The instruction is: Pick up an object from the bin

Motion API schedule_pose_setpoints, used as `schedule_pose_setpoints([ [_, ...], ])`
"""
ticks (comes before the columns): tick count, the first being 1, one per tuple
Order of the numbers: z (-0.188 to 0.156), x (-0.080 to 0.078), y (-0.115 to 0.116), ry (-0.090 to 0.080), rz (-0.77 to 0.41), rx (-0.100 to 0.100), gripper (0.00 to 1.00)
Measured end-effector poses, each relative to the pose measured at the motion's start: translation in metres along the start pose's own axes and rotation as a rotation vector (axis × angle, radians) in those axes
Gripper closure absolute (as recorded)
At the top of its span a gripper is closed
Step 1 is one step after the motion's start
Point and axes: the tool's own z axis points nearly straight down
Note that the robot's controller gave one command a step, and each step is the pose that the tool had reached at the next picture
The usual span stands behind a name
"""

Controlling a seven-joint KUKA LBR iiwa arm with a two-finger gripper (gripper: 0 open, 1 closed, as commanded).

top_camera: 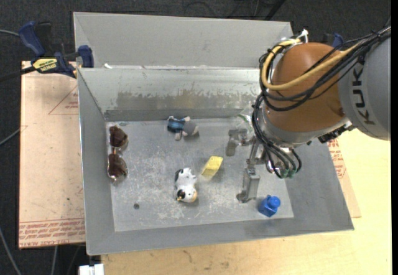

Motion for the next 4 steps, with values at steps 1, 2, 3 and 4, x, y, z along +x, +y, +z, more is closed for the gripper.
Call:
schedule_pose_setpoints([
  [1,-0.004,-0.001,0.000,-0.008,0.001,0.000,0.00],
  [2,0.041,-0.014,0.027,-0.011,-0.172,0.001,0.00],
  [3,0.064,-0.030,0.071,-0.010,-0.114,0.000,0.00],
  [4,0.063,-0.036,0.079,-0.010,-0.384,0.000,0.00],
])
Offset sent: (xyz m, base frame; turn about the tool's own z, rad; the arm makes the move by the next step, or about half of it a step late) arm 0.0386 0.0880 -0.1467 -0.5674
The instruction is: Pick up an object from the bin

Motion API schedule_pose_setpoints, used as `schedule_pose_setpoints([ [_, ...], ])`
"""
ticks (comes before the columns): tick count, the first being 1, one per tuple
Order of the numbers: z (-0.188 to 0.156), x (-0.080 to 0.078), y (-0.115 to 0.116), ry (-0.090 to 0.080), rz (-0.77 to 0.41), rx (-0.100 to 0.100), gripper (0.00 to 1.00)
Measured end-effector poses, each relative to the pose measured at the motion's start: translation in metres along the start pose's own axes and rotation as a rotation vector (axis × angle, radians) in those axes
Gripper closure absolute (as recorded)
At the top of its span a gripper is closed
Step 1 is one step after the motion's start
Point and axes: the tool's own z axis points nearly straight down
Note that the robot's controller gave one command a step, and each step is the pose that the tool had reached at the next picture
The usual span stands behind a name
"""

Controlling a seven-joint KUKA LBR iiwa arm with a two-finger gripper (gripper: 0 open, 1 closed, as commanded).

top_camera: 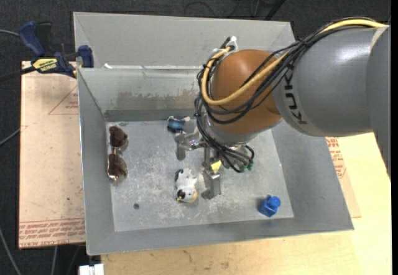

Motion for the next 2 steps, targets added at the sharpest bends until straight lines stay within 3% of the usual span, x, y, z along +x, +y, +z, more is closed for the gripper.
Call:
schedule_pose_setpoints([
  [1,0.051,0.000,-0.007,-0.002,-0.122,0.001,0.00],
  [2,0.081,-0.003,-0.006,-0.001,-0.409,0.000,1.00],
])
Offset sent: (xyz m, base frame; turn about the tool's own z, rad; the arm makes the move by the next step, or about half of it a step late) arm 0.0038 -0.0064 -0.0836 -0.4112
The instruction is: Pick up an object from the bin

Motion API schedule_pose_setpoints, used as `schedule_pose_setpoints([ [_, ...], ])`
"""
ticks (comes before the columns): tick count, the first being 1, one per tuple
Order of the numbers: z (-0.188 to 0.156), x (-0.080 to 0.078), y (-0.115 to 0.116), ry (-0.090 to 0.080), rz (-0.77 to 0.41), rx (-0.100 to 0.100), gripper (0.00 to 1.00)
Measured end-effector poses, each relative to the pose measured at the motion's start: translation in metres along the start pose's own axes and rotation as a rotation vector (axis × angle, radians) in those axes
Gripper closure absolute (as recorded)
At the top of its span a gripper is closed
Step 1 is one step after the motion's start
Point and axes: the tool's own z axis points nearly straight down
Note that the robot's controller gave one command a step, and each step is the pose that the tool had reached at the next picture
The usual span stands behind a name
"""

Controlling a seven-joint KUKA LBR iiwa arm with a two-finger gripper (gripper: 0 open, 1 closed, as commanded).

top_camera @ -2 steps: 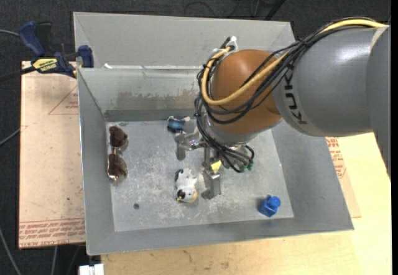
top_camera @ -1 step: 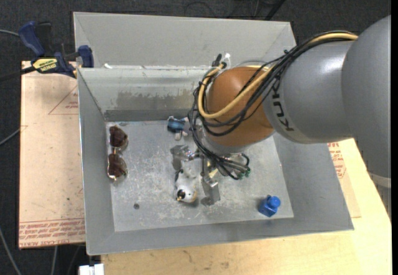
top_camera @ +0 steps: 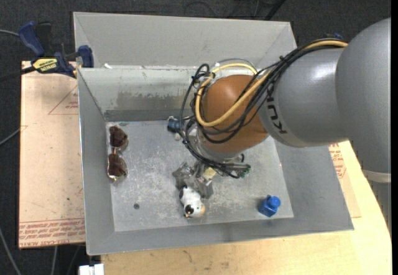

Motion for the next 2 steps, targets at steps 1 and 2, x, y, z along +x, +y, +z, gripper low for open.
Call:
schedule_pose_setpoints([
  [1,0.0000,0.0000,0.0000,0.000,0.001,0.000,1.00],
  [2,-0.0015,0.0002,0.0002,-0.001,0.001,0.000,1.00],
])
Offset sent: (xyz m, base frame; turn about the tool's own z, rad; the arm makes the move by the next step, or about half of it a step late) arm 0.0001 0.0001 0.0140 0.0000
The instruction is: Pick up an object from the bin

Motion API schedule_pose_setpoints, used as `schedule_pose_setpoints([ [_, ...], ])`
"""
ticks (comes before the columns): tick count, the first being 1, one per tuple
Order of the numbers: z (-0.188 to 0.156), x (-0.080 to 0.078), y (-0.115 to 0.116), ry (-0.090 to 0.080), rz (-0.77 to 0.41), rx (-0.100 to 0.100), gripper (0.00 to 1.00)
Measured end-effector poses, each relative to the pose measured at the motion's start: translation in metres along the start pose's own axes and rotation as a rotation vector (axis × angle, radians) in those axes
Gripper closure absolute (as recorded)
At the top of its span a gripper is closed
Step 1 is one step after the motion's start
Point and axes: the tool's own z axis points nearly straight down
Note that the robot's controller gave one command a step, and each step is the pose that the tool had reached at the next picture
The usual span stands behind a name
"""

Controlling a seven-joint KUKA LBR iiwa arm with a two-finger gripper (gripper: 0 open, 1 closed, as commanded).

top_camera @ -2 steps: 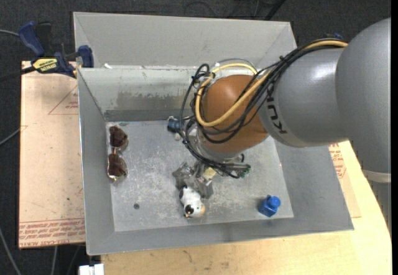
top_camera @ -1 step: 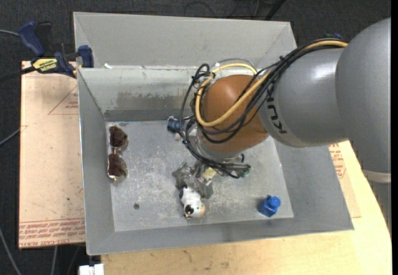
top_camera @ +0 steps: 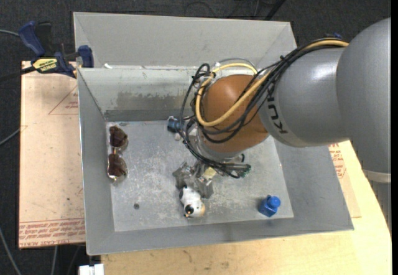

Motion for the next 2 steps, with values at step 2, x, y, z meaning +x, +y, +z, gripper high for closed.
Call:
schedule_pose_setpoints([
  [2,-0.024,0.001,0.001,0.006,0.001,-0.003,1.00],
])
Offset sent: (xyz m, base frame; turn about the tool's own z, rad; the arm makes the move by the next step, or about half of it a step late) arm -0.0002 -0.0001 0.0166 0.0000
